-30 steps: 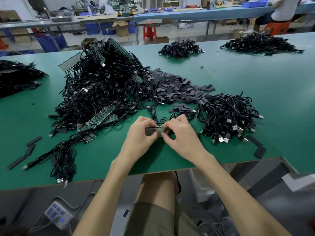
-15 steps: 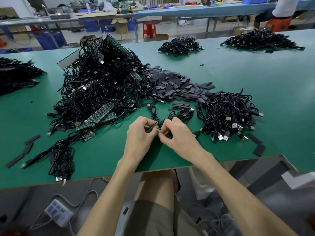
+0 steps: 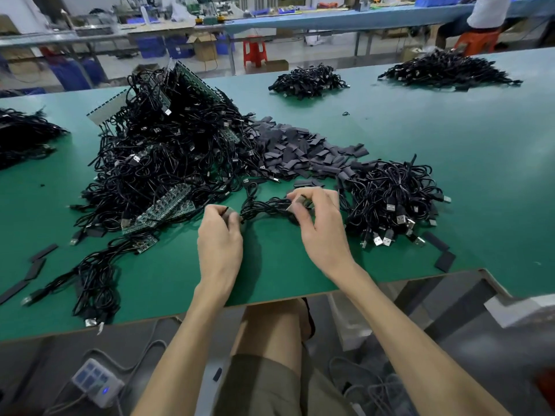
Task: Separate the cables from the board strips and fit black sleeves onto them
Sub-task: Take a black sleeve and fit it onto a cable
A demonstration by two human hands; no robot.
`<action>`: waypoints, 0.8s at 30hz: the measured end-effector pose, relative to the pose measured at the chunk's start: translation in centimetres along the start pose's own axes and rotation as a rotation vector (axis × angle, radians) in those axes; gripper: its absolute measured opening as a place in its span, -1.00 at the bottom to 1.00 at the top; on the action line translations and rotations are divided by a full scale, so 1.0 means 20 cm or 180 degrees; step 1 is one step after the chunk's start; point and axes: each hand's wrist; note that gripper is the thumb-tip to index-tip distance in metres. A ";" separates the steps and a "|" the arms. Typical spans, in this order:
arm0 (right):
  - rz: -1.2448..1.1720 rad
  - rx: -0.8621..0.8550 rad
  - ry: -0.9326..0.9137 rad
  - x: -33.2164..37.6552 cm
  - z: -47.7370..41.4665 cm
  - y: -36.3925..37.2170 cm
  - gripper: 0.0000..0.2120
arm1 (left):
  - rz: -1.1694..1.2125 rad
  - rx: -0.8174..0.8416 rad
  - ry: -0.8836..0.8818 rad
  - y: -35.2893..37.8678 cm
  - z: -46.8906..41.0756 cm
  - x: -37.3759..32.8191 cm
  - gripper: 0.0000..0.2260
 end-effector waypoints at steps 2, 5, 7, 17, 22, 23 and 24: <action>-0.0308 -0.0537 0.0320 0.00 -0.01 -0.02 -0.92 | 0.0011 -0.0095 -0.0097 -0.01 -0.01 0.01 -0.95; -0.0684 -0.1421 0.0623 -0.02 -0.01 -0.06 -0.94 | -0.0093 -0.0246 -0.0213 -0.03 -0.01 0.01 -0.97; -0.0689 -0.1521 0.0521 -0.02 -0.01 -0.06 -0.95 | -0.0230 -0.0340 -0.0343 -0.03 -0.01 0.01 -0.98; -0.0870 -0.1070 0.0225 -0.01 0.00 -0.04 -0.92 | -0.1172 0.0458 0.2171 0.03 0.04 -0.07 -0.57; -0.0730 -0.0751 0.0324 -0.01 0.00 -0.04 -0.88 | -0.2057 0.0741 0.1862 0.10 0.04 -0.04 -0.64; -0.0691 -0.0706 0.0342 -0.01 0.01 -0.04 -0.87 | -0.2271 0.0597 0.1563 0.09 0.03 -0.03 -0.62; -0.0656 -0.0666 0.0369 0.00 0.00 -0.03 -0.86 | -0.2431 0.0474 0.1324 0.08 0.03 -0.02 -0.62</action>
Point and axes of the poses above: each hand's wrist, its own z-axis away from the middle knuckle, its own y-axis out of the palm, x = y × z, and after that the axes turned 7 degrees about -z, right-handed
